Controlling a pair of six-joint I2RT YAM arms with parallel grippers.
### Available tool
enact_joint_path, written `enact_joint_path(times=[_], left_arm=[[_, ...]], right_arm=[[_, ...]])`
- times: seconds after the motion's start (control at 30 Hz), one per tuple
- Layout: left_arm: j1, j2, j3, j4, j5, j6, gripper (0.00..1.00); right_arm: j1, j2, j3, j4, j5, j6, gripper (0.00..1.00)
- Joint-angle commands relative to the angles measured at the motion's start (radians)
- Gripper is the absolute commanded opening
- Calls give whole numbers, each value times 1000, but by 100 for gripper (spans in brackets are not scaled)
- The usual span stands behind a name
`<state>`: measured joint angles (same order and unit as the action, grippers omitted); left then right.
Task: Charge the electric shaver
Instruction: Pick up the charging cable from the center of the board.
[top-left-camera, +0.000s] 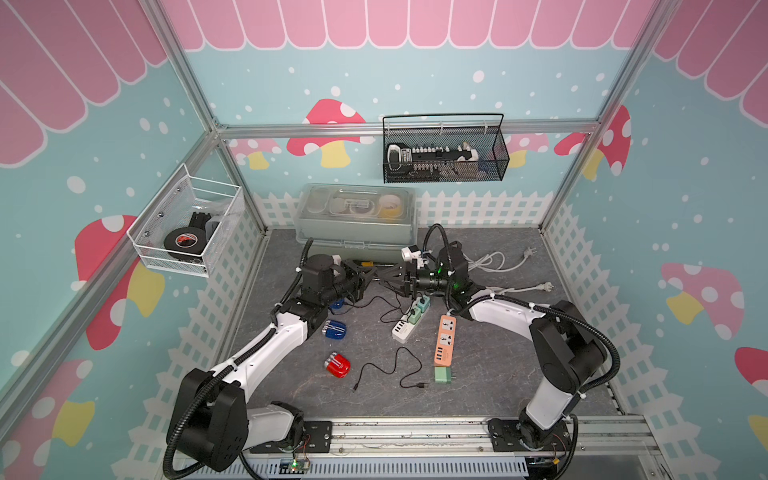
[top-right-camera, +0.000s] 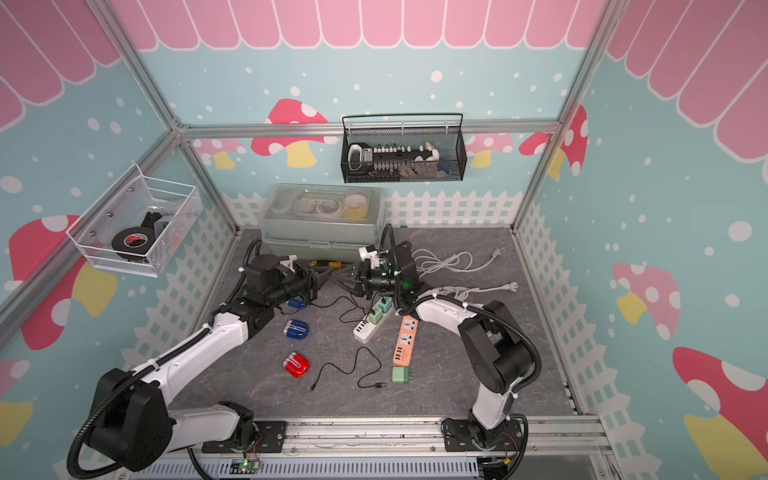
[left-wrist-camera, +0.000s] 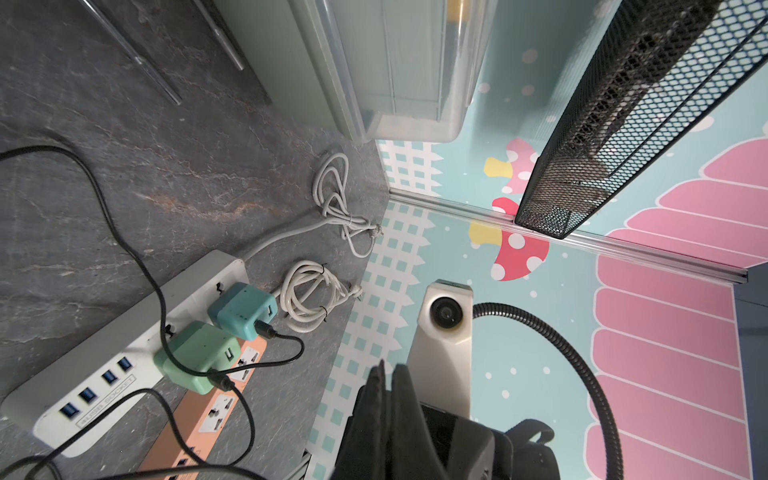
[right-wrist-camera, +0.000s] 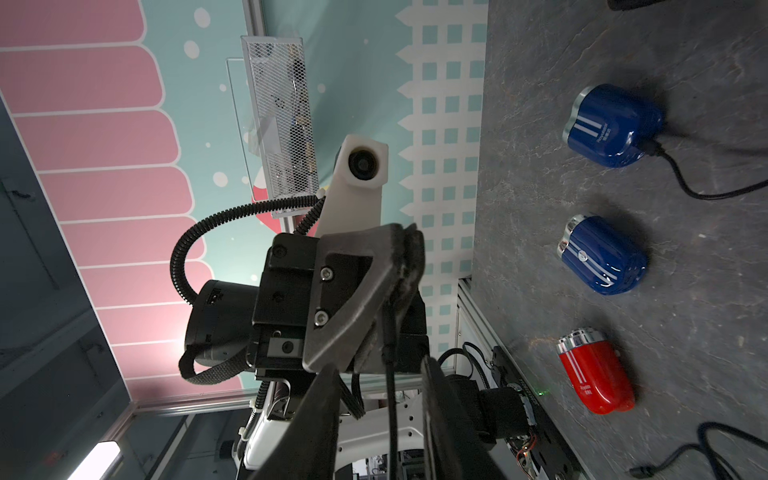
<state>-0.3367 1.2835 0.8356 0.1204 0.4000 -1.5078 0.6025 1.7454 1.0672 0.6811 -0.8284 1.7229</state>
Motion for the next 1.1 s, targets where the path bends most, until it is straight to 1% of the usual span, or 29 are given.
enact_joint_path(times=[0.0, 0.23, 0.3, 0.47, 0.7, 0.9, 1.07], left_arm=[[-6, -14, -20, 44, -46, -6, 0], [-20, -9, -29, 67, -55, -10, 0], [-21, -6, -31, 68, -58, -9, 0], [-23, 3, -30, 83, -62, -8, 0], [-26, 10, -33, 91, -61, -8, 0], [-29, 7, -36, 96, -65, -8, 0], [-31, 5, -39, 96, -62, -8, 0]], right_arm=[[0, 20, -5, 98, 42, 78, 28], [1, 49, 12, 147, 63, 147, 27], [5, 52, 18, 142, 62, 149, 26], [14, 56, 11, 136, 64, 158, 20], [13, 60, 17, 135, 72, 170, 17], [13, 64, 13, 144, 85, 178, 11], [14, 66, 15, 147, 83, 185, 11]])
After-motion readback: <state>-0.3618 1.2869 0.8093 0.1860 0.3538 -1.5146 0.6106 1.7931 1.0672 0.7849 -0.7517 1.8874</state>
